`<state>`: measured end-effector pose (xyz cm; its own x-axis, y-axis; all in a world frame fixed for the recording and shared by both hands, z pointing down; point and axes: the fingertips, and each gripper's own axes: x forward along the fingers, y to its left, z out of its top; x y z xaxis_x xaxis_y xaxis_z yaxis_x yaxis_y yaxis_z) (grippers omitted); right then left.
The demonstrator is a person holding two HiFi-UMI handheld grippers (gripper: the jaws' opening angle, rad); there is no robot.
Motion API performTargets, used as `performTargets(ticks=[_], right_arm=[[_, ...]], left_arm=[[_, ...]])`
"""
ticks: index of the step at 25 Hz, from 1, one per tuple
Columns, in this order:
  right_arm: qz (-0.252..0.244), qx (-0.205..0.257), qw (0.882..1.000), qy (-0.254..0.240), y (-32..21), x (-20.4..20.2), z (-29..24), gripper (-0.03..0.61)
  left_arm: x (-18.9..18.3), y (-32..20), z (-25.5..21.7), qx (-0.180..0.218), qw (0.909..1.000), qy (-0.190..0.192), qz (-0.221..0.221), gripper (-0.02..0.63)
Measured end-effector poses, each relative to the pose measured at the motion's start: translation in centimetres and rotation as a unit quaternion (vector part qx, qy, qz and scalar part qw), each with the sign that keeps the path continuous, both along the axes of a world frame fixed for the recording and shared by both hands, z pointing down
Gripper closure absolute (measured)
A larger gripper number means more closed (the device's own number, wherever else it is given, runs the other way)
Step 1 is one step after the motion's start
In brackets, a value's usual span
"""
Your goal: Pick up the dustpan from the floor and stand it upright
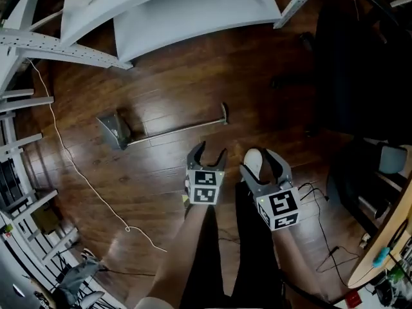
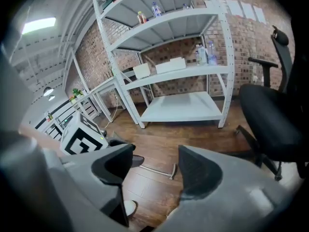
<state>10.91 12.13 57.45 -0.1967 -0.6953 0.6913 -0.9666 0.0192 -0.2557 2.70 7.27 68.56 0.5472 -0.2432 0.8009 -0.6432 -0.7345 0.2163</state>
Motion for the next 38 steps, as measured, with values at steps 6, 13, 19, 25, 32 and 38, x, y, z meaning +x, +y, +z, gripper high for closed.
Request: performTargets(ticks=[6, 13, 19, 25, 32, 38], right_arm=[[-0.006, -0.004, 1.0, -0.005, -1.9, 3.4, 11.6, 0.296], [-0.031, -0.006, 0.999, -0.011, -3.7, 5.4, 22.6, 0.296], [-0.042, 0.007, 0.999, -0.01, -5.4, 5.4, 26.1, 0.296], [-0.053, 0.007, 0.999, -0.001, -5.9, 5.5, 25.7, 0.296], [-0.032, 0.006, 0.999, -0.001, -5.9, 5.5, 16.9, 0.296], [-0.049, 0.023, 0.999, -0.004, -5.6, 0.9, 3.7, 0.312]], left_arm=[[3.1, -1.1, 18.6, -0.031, 0.9987, -0.033, -0.023, 0.324], [6.4, -2.3, 34.0, -0.039, 0.9979, -0.048, -0.018, 0.364], [7.8, -3.3, 41.3, -0.049, 0.9966, -0.066, -0.004, 0.395], [7.8, -3.9, 43.1, -0.069, 0.9936, -0.084, -0.031, 0.516], [6.5, -2.7, 31.5, -0.092, 0.9925, -0.049, -0.064, 0.538], [3.8, -1.1, 14.3, -0.111, 0.9866, 0.035, -0.114, 0.548]])
